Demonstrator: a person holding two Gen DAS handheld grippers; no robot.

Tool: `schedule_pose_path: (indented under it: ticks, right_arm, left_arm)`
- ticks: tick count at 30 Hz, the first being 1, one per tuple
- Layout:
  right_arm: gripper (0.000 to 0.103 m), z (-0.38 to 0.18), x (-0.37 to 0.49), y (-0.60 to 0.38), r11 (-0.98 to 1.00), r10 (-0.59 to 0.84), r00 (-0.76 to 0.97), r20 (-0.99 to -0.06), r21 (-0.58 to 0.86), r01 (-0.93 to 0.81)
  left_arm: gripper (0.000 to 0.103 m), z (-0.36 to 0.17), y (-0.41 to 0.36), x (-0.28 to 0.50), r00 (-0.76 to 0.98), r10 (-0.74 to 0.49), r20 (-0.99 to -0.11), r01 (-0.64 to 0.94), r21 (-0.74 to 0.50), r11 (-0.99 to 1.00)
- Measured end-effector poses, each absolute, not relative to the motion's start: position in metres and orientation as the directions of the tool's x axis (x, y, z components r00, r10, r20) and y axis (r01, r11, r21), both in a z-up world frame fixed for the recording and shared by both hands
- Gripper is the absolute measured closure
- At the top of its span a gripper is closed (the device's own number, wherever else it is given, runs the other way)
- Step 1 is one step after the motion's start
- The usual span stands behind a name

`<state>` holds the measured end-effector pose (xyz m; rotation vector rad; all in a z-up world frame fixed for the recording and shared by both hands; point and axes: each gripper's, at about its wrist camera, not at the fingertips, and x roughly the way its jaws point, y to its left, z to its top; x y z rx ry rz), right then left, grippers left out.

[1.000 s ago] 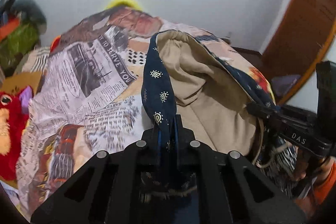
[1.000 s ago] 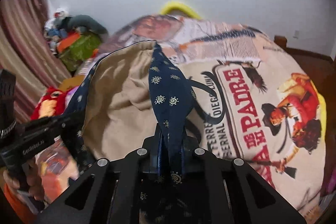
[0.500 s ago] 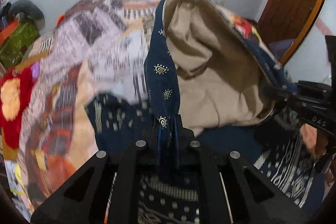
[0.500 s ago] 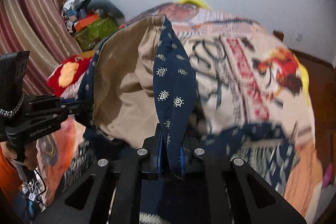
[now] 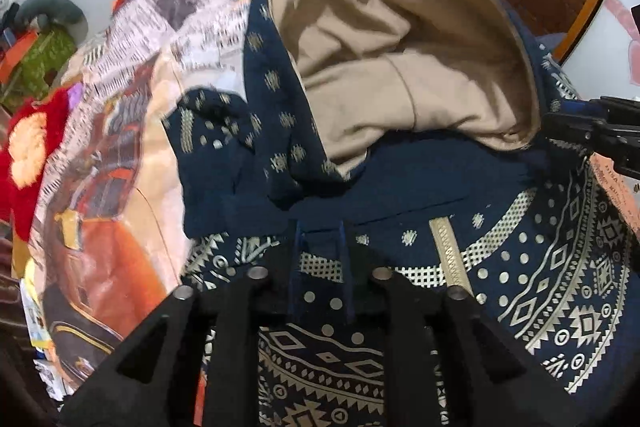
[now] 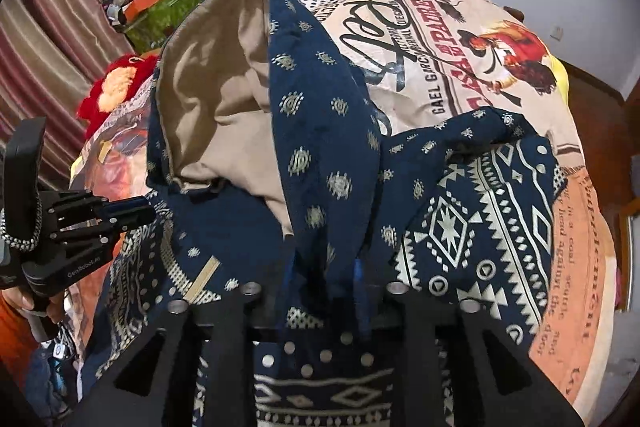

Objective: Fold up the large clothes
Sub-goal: 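Lift the hood with both grippers and fold it down onto the hoodie body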

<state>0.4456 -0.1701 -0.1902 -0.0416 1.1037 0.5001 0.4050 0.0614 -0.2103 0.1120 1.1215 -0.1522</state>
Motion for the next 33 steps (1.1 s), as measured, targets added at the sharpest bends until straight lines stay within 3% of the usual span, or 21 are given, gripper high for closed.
schedule_pose_path:
  ticks: [6, 14, 23, 25, 28, 30, 33]
  right_arm:
    - [0.040, -0.155, 0.447, -0.166, 0.874, 0.384, 0.447, -0.808, 0.163, -0.457]
    - [0.037, -0.141, 0.496, -0.148, 0.874, 0.403, 0.487, -0.775, 0.169, -0.455]
    - [0.038, -0.167, 0.571, -0.123, 0.885, 0.414, 0.466, -0.782, 0.226, -0.407]
    - [0.039, -0.173, 0.583, -0.118, 0.883, 0.425, 0.455, -0.783, 0.248, -0.398]
    - [0.058, -0.178, 0.592, -0.114, 0.869, 0.465, 0.441, -0.768, 0.298, -0.395]
    - [0.075, -0.178, 0.592, -0.111, 0.860, 0.482, 0.437, -0.759, 0.315, -0.402]
    - [0.087, -0.176, 0.585, -0.109, 0.851, 0.496, 0.440, -0.748, 0.318, -0.418]
  left_arm:
    - [0.043, -0.173, 0.065, 0.412, 0.546, -0.058, -0.836, 0.172, 0.044, 0.984]
    - [0.040, -0.152, 0.075, 0.462, 0.594, -0.058, -0.803, 0.115, 0.013, 0.993]
    - [0.040, -0.170, 0.090, 0.532, 0.572, -0.087, -0.816, 0.043, -0.076, 0.996]
    - [0.043, -0.172, 0.095, 0.542, 0.574, -0.140, -0.807, 0.034, -0.147, 0.989]
    - [0.068, -0.174, 0.096, 0.549, 0.571, -0.175, -0.802, 0.039, -0.187, 0.982]
    - [0.091, -0.176, 0.094, 0.551, 0.557, -0.190, -0.809, 0.043, -0.200, 0.979]
    - [0.095, -0.173, 0.092, 0.546, 0.556, -0.208, -0.805, 0.053, -0.215, 0.975]
